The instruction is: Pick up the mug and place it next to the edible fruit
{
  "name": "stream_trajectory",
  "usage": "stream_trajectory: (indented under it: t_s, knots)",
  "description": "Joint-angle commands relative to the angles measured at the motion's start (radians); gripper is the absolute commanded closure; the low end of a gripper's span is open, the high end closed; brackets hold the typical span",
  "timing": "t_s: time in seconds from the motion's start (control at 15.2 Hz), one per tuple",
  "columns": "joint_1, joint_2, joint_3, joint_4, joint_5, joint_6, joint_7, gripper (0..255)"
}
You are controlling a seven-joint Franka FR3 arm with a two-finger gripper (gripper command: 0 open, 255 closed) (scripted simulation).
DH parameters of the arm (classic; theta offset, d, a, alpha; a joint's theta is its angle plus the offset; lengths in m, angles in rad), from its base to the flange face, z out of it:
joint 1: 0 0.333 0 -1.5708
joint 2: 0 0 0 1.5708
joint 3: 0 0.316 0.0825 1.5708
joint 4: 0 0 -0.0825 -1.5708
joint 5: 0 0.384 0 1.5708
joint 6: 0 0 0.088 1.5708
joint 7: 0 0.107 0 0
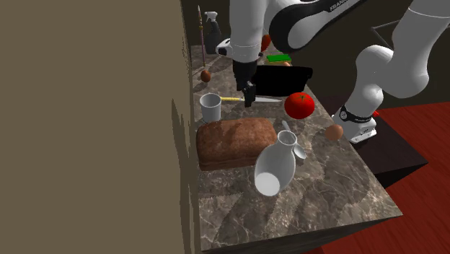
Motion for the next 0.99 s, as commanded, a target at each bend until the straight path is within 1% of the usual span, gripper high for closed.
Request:
stream_trajectory:
  t_s: [0.0,0.46,0.53,0.92]
  knots:
    - [-0.001,0.071,-0.001,0.064,-0.012,0.017,0.011,0]
    - [-0.003,0.332,-0.014,0.347,-0.047,0.030,0.040,0]
    - [-0.003,0.345,-0.015,0.363,-0.048,0.029,0.041,0]
    - [-0.006,0.375,-0.017,0.324,-0.049,0.098,0.042,0]
